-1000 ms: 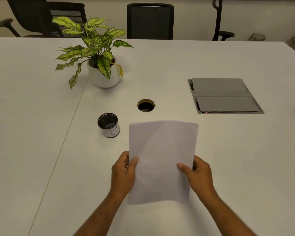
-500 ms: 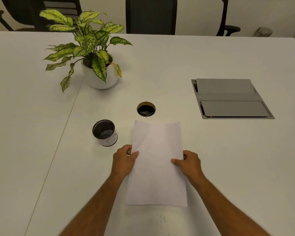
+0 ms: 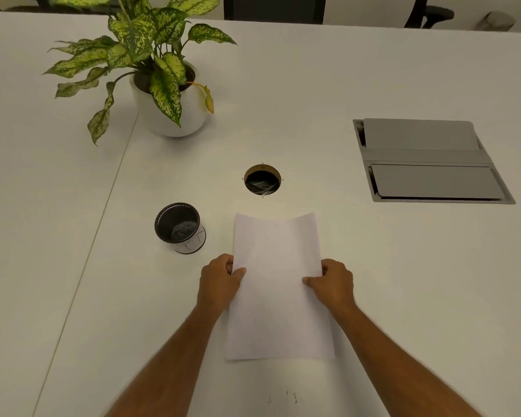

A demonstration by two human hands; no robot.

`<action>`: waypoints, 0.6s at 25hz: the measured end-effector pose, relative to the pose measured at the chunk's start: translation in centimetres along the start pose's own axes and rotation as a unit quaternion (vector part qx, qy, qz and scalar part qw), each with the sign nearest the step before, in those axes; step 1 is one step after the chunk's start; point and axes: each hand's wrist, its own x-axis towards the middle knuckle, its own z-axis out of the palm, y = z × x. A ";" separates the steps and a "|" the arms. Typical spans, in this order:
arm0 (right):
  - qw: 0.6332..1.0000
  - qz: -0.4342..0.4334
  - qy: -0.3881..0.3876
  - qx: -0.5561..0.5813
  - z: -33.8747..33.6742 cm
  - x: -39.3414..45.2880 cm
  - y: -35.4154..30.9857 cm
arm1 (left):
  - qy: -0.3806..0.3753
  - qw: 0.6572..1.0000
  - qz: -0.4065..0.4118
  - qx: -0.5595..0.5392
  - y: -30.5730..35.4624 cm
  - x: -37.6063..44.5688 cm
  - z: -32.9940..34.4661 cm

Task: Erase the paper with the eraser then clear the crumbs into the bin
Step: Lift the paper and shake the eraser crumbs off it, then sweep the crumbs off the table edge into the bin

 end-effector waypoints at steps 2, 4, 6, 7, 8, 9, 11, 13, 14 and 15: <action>1.000 -0.002 0.009 -0.017 0.1 -0.1 0.1 | 0.008 1.000 0.001 0.016 -0.2 0.1 0.0; 0.999 -0.006 0.021 -0.048 0.2 -0.4 0.2 | 0.021 0.999 0.004 0.037 -0.4 0.1 -0.1; 0.994 -0.022 0.035 -0.098 0.1 -0.6 0.3 | 0.034 0.998 0.001 0.044 -0.7 0.1 -0.2; 0.991 -0.031 0.041 -0.125 0.1 -0.7 0.4 | 0.038 0.998 -0.003 0.044 -0.8 0.2 -0.3; 0.987 -0.040 0.047 -0.147 0.0 -0.7 0.4 | 0.041 0.998 -0.009 0.041 -1.0 0.2 -0.3; 0.984 -0.047 0.055 -0.161 -0.1 -0.8 0.5 | 0.047 0.998 -0.016 0.033 -1.2 0.2 -0.4; 0.982 -0.057 0.064 -0.166 -0.2 -0.8 0.6 | 0.074 0.997 -0.034 0.004 -1.7 0.2 -0.8; 0.984 -0.059 0.064 -0.157 -0.3 -0.9 0.8 | 0.120 0.990 -0.061 -0.034 -2.5 0.6 -1.5; 0.984 -0.060 0.064 -0.153 -0.2 -1.0 0.9 | 0.144 0.985 -0.077 -0.053 -2.8 0.8 -2.0; 0.985 -0.063 0.066 -0.146 -0.2 -1.1 1.1 | 0.168 0.979 -0.092 -0.066 -3.2 1.0 -2.4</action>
